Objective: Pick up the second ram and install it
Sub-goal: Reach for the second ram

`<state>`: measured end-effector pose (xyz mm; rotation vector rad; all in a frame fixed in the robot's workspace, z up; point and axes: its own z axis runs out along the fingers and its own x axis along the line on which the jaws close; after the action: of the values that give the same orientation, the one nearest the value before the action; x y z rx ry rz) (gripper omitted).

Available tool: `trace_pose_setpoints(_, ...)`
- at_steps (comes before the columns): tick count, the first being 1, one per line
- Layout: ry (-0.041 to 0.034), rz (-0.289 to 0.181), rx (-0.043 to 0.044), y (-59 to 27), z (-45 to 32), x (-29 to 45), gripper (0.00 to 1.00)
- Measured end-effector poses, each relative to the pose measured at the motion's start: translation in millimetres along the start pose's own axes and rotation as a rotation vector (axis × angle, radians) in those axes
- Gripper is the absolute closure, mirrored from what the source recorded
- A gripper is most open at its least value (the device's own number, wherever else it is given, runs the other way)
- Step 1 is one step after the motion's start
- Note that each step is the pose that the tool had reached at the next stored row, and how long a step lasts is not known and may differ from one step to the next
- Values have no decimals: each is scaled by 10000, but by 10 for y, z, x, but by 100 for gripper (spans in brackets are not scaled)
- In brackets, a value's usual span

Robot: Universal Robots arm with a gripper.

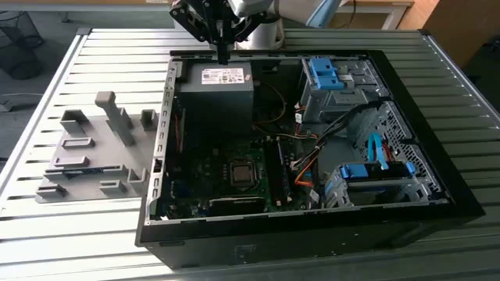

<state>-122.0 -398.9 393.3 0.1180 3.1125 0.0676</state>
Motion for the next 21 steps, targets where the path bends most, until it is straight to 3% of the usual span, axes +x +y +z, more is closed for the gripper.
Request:
trace_pose_setpoints(8,1,0,0,-1,0,10,89)
trace_pose_setpoints(21,0,0,0,-6,-2,86,89)
